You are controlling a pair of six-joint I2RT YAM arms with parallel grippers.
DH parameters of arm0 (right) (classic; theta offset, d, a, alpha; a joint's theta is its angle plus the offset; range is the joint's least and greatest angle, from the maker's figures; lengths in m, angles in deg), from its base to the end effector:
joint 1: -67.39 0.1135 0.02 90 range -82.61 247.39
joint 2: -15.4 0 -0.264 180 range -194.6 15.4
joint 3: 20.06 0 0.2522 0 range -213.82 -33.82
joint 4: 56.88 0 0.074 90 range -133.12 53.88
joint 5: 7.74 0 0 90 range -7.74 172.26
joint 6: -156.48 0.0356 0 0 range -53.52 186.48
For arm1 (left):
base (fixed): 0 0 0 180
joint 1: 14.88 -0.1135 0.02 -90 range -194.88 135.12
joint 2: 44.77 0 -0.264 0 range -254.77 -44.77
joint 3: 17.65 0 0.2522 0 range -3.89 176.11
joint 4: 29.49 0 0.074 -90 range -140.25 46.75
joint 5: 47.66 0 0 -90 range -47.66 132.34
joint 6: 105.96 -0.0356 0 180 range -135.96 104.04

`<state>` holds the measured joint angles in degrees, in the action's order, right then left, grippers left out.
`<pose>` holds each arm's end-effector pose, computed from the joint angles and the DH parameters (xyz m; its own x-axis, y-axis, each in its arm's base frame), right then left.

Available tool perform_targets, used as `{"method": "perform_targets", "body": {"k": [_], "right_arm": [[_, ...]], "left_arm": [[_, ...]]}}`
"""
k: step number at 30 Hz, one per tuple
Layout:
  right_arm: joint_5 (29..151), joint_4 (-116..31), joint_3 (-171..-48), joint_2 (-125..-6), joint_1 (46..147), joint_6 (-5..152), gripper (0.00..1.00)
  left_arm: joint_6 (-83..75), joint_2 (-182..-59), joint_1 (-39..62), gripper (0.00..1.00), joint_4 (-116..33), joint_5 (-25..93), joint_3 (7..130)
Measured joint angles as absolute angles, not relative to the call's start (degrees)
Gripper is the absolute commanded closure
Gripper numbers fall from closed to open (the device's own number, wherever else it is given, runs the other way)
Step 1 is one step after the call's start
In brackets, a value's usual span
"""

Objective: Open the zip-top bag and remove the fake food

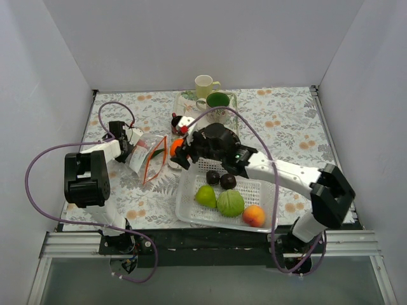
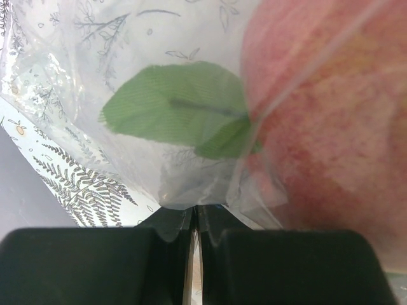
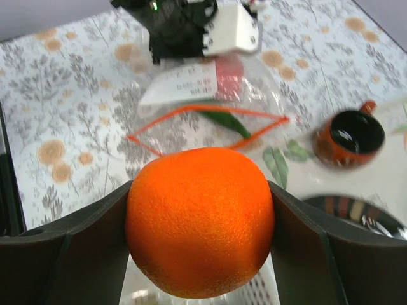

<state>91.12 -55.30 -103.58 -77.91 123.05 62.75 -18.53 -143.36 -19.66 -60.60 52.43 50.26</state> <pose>0.2159 0.3258 0.3127 -0.0524 -0.1906 -0.9803 -0.9064 0.4212 -0.0335 0.3262 0.0335 0.1498 -0.8847 -0.0297 -0.4653 -0.1250 0.9765 0.1754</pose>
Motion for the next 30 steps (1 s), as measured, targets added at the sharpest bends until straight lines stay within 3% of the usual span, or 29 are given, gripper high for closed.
{"method": "perform_targets", "body": {"k": [1, 3, 4, 10, 15, 21, 26, 30], "right_arm": [[90.05, -54.69, -100.56, -74.75, 123.0, 62.47, 0.33], [87.42, -53.95, -93.92, -68.65, 122.87, 62.23, 0.07], [85.76, -53.31, -90.55, -65.89, 122.85, 62.4, 0.02], [75.95, -49.57, -78.01, -57.61, 122.54, 63.76, 0.02], [67.4, -46.65, -77.68, -57.43, 122.48, 63.71, 0.02], [68.06, -46.93, -80.85, -58.33, 122.19, 62.1, 0.02], [74.81, -55.39, -89.42, -68.12, 122.15, 58.03, 0.05], [81.15, -62.43, -98.57, -81.15, 122.15, 53.68, 0.18]], "left_arm": [[-18.72, -143.27, -19.66, 1.0, -60.64, 52.19, 50.26], [-18.92, -143.2, -19.68, 1.0, -60.79, 51.75, 50.26], [-18.96, -143.18, -19.68, 1.0, -60.84, 51.6, 50.26], [-18.4, -143.73, -19.68, 1.0, -63.33, 50.98, 51.9], [-17.65, -143.77, -19.7, 1.0, -65.56, 50.02, 52.8], [-17.37, -143.77, -19.7, 1.0, -66.72, 49.37, 53.19], [-17.11, -143.77, -19.7, 1.0, -67.17, 49.0, 53.24], [-17.39, -143.77, -19.68, 1.0, -67.11, 48.97, 53.24]]}}
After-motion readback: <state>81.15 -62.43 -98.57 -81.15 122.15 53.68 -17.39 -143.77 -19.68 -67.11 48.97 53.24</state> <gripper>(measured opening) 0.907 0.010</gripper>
